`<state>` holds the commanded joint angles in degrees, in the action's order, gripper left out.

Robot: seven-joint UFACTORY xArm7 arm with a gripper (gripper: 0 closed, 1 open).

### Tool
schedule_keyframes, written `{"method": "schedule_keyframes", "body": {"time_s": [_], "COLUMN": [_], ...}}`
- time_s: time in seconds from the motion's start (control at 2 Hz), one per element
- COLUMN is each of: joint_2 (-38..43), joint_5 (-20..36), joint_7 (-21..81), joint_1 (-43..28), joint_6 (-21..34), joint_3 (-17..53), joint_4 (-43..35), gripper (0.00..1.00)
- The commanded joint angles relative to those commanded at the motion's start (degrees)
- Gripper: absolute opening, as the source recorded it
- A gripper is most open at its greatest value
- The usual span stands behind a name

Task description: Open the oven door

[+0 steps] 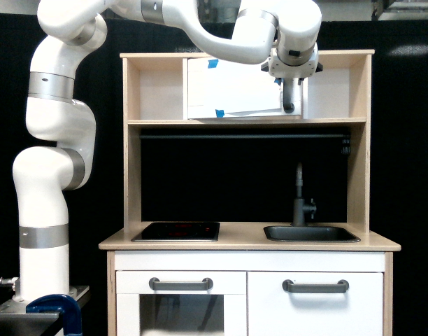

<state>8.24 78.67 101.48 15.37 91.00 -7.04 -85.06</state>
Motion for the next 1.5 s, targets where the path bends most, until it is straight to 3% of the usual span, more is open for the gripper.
{"method": "schedule_keyframes", "body": {"time_s": [0.5,1.5], "joint_2": [-0.6,-2.4], "joint_5": [-0.1,-4.6], "joint_7": [0.6,11.2], "joint_1": [0.5,7.6], "joint_6": [0.7,11.5], "joint_3": [0.3,6.6], "joint_4": [1.1,10.6], "gripper": [1.0,1.0]}}
